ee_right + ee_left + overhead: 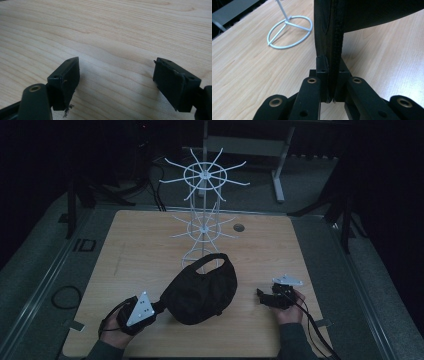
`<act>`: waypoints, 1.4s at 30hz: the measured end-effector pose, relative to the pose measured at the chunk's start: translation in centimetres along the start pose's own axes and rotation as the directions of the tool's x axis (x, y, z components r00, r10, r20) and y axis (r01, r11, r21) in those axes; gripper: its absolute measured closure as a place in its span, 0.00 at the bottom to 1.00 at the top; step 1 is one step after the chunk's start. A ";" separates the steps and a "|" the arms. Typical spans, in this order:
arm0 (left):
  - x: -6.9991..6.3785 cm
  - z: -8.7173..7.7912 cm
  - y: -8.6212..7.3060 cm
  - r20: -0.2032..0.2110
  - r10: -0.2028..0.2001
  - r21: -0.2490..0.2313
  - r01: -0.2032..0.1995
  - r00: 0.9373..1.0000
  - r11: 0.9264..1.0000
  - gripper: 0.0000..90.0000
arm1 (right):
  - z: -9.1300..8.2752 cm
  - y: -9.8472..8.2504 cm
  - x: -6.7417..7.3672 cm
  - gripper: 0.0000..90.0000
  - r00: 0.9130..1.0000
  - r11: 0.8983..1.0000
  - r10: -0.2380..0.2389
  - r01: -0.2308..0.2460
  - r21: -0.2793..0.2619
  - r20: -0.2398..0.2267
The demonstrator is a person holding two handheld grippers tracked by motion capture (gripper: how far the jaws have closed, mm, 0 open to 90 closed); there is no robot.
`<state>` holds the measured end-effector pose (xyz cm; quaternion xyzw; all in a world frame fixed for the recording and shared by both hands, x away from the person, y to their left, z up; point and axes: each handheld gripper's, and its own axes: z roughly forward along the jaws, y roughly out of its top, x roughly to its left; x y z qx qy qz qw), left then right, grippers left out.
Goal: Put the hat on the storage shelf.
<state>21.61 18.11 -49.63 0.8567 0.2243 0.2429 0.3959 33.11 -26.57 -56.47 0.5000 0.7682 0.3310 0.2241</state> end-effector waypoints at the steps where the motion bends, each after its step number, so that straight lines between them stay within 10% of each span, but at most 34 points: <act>1: 0.0 0.0 0.0 0.000 0.000 0.000 0.000 1.000 1.000 0.96 | 0.0 0.0 0.0 0.24 1.000 1.000 0.000 0.000 0.000 0.000; 25: 0.9 -1.0 2.8 0.077 -0.087 -0.111 0.095 0.993 0.989 0.96 | 0.0 0.0 0.0 0.24 1.000 1.000 0.001 -0.001 -0.001 -0.002; 42: 1.5 -2.0 5.5 0.103 -0.076 -0.155 0.091 0.992 0.984 0.96 | 0.1 0.1 0.0 0.24 1.000 1.000 0.003 -0.003 -0.001 -0.002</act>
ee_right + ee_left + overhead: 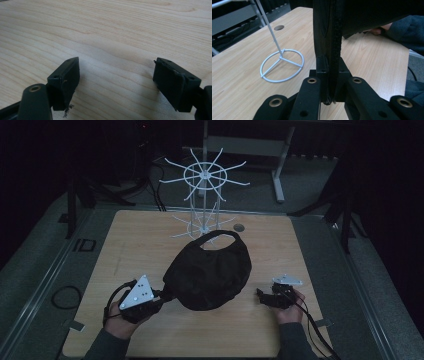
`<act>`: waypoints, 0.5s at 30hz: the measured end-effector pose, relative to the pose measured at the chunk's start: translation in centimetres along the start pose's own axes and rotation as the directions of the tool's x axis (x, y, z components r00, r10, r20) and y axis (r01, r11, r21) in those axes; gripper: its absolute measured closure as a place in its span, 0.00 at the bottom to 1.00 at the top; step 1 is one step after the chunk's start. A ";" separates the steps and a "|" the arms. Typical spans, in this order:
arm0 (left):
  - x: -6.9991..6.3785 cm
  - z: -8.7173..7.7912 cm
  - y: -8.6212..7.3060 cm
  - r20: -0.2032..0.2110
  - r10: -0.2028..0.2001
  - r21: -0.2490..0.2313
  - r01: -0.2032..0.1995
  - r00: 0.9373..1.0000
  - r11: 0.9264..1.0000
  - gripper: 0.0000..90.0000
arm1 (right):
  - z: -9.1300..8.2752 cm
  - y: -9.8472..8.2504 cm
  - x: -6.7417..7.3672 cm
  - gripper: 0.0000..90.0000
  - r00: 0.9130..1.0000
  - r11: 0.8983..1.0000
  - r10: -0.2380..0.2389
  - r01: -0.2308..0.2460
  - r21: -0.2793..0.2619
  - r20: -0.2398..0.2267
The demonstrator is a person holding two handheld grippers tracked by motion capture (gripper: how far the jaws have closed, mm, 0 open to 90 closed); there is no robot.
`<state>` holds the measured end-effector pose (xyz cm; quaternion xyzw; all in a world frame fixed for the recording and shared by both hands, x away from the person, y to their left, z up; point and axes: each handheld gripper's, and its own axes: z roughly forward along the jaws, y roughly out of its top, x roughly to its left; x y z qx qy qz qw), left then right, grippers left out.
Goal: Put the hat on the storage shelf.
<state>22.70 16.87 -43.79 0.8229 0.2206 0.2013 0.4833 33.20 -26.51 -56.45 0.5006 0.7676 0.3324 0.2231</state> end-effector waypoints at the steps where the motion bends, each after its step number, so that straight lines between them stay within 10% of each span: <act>1: 0.0 -0.1 0.2 0.001 0.002 -0.005 -0.002 1.000 1.000 0.96 | 0.0 0.0 0.0 0.24 1.000 1.000 0.001 -0.001 0.000 0.000; 15: 0.1 -0.4 2.6 0.013 0.026 -0.040 -0.026 1.000 0.999 0.96 | 0.1 0.1 -0.1 0.24 1.000 1.000 0.000 0.000 0.001 -0.003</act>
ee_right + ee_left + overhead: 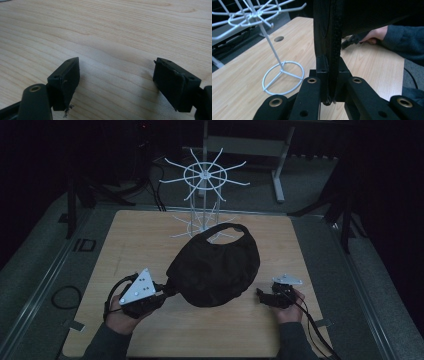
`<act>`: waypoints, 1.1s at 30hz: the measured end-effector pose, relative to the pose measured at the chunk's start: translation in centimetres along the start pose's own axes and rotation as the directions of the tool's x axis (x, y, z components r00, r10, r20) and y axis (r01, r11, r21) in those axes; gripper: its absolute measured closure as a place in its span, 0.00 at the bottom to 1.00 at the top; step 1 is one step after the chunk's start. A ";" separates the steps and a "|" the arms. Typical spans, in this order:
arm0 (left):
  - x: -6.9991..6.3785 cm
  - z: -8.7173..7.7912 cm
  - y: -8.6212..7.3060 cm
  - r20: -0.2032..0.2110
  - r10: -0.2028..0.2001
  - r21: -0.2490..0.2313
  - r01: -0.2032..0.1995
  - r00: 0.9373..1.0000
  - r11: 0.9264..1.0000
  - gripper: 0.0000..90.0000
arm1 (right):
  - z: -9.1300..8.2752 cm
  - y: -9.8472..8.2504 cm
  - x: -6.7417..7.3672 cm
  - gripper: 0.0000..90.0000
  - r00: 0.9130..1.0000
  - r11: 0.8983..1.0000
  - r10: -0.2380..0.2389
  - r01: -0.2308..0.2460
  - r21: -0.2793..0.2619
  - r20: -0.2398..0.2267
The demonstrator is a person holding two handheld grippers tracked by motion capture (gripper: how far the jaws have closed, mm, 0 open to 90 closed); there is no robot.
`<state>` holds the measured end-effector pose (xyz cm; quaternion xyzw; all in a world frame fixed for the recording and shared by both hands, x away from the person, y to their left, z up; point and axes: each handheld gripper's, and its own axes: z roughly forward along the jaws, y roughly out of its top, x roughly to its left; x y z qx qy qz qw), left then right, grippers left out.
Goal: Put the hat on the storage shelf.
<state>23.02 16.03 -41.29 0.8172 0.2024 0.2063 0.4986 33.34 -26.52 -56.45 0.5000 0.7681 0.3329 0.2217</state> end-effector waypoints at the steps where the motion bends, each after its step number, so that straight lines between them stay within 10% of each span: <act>1: 0.0 0.0 0.2 -0.001 0.005 -0.002 -0.005 1.000 1.000 0.96 | 0.0 0.0 0.0 0.24 1.000 1.000 0.000 0.000 0.000 0.000; 33: 0.4 0.2 3.0 0.047 -0.011 -0.085 0.015 0.999 0.996 0.96 | 0.0 0.0 0.0 0.24 1.000 1.000 0.001 -0.001 0.002 -0.003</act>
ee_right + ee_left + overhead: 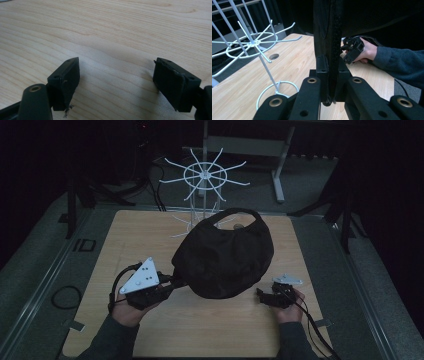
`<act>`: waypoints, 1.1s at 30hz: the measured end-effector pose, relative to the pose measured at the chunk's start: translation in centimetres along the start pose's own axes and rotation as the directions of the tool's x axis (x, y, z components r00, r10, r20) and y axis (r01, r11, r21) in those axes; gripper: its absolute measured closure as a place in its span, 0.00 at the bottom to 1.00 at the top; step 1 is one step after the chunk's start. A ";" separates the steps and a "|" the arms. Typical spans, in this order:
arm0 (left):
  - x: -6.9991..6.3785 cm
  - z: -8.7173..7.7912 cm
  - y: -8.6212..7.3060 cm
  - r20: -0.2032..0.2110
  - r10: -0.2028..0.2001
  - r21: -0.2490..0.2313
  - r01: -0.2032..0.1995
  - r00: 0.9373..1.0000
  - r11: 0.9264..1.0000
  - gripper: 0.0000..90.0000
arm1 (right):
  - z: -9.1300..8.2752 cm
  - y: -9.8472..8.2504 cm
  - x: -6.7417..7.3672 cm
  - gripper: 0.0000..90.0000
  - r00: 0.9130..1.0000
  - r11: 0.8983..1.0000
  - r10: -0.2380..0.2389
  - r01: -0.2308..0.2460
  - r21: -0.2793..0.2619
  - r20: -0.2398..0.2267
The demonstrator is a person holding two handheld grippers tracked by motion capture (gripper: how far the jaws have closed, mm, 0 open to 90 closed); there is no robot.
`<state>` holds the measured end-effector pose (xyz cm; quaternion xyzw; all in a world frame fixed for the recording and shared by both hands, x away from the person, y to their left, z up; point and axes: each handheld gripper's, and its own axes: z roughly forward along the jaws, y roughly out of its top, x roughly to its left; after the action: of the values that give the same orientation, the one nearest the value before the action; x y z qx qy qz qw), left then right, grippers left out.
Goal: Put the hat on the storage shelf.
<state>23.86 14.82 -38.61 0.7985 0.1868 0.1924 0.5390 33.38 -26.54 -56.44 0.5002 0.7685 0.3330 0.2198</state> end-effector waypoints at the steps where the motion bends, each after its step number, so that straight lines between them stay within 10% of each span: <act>1: 0.0 0.0 0.0 0.001 -0.002 -0.001 0.002 1.000 1.000 0.96 | 0.0 0.0 0.0 0.24 1.000 1.000 0.001 -0.001 0.000 0.000; 33: 1.0 0.6 0.1 0.011 -0.066 -0.047 0.066 0.998 0.997 0.96 | 0.0 0.0 0.0 0.23 1.000 1.000 0.001 -0.001 0.000 -0.001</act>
<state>25.02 14.78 -38.58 0.7797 0.2058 0.1751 0.5648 33.36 -26.53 -56.44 0.5006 0.7683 0.3333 0.2192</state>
